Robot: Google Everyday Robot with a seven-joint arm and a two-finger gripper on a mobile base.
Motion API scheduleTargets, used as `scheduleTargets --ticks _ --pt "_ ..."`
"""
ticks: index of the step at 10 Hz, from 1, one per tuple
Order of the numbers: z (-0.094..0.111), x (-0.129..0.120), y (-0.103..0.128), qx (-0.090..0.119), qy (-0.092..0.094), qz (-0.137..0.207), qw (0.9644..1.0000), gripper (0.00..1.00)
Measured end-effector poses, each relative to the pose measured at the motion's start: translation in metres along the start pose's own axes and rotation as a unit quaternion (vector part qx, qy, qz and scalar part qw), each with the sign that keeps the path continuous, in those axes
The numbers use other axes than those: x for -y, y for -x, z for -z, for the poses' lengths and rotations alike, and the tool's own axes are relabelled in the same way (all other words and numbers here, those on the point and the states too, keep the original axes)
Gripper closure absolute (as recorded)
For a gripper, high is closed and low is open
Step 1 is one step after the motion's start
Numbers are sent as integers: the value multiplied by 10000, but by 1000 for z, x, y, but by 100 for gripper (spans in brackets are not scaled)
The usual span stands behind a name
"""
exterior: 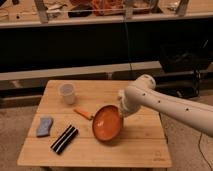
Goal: Pick up the ceramic bowl
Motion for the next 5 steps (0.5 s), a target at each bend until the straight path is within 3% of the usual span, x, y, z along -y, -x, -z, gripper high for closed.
scheduleTargets --ticks 5 --pt "22 11 -11 -14 -51 298 9995 100"
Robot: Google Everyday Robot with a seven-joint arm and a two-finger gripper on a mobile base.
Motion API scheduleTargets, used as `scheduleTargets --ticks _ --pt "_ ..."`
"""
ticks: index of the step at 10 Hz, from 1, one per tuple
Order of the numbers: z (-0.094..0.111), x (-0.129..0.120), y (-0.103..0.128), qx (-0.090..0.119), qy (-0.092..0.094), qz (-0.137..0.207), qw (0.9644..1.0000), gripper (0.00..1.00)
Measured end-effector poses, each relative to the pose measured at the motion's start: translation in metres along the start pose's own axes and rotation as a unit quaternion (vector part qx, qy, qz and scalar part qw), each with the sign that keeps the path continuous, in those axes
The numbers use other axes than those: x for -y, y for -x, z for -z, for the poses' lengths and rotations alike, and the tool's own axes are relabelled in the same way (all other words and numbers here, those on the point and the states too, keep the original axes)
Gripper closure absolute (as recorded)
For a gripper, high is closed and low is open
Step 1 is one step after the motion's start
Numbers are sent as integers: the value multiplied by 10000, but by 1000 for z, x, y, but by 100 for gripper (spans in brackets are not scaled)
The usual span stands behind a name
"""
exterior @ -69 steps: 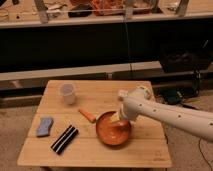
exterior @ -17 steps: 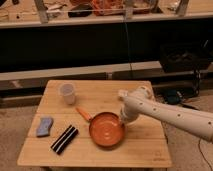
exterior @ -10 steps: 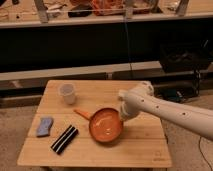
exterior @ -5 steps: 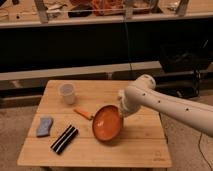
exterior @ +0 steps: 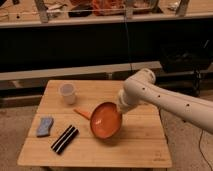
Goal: Pick up the ceramic bowl
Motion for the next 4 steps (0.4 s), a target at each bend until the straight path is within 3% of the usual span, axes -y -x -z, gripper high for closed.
scheduleTargets --ticks 4 --pt "10 4 -4 -19 -32 179 9998 100"
